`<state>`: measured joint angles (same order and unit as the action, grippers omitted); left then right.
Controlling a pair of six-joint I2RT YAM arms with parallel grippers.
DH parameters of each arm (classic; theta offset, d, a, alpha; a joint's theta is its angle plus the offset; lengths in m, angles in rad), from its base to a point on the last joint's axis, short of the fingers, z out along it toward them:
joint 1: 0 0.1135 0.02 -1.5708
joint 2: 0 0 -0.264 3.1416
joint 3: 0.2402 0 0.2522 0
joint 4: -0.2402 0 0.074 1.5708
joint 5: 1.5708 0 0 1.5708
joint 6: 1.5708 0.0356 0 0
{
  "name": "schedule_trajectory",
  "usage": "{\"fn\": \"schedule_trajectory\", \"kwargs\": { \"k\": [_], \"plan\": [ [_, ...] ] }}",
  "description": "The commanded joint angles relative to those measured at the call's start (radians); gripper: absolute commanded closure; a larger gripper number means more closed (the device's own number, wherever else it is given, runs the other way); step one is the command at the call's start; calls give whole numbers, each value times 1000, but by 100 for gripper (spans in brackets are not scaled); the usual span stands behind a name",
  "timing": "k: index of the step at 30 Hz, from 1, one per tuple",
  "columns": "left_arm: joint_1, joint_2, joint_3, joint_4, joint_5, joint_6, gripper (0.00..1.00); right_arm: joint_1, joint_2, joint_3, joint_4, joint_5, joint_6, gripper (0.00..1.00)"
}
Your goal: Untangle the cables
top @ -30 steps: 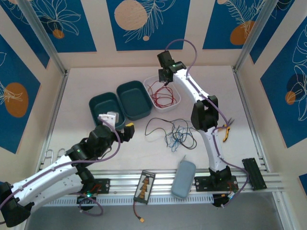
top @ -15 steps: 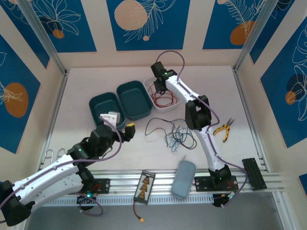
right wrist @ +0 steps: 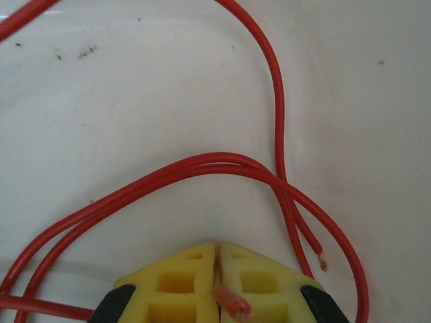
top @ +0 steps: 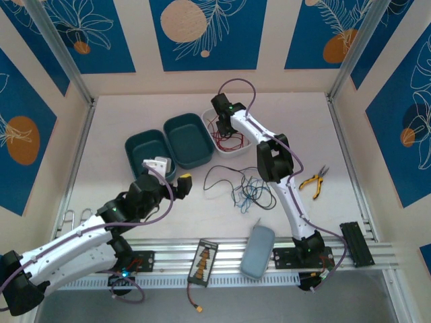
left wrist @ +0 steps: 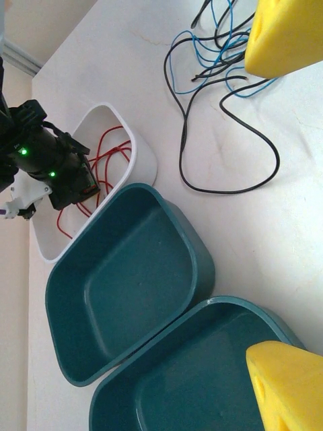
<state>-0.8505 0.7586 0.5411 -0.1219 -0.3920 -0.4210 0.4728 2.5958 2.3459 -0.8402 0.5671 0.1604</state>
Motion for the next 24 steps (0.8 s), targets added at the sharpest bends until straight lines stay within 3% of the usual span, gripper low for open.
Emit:
{"fn": "schedule_trajectory", "kwargs": {
  "k": [1, 8, 16, 24],
  "plan": [
    [11, 5, -3, 29, 19, -8, 0, -11, 7, 30, -42, -24, -8, 97],
    [11, 6, -4, 28, 21, -10, 0, -5, -38, 50, -62, -10, -6, 81],
    [11, 5, -4, 27, 22, -12, 0, 16, -178, -11, -19, 30, -14, 55],
    [11, 1, -4, 27, 25, -13, 0, 36, -329, -106, 14, 57, 9, 41]
  ]
}}
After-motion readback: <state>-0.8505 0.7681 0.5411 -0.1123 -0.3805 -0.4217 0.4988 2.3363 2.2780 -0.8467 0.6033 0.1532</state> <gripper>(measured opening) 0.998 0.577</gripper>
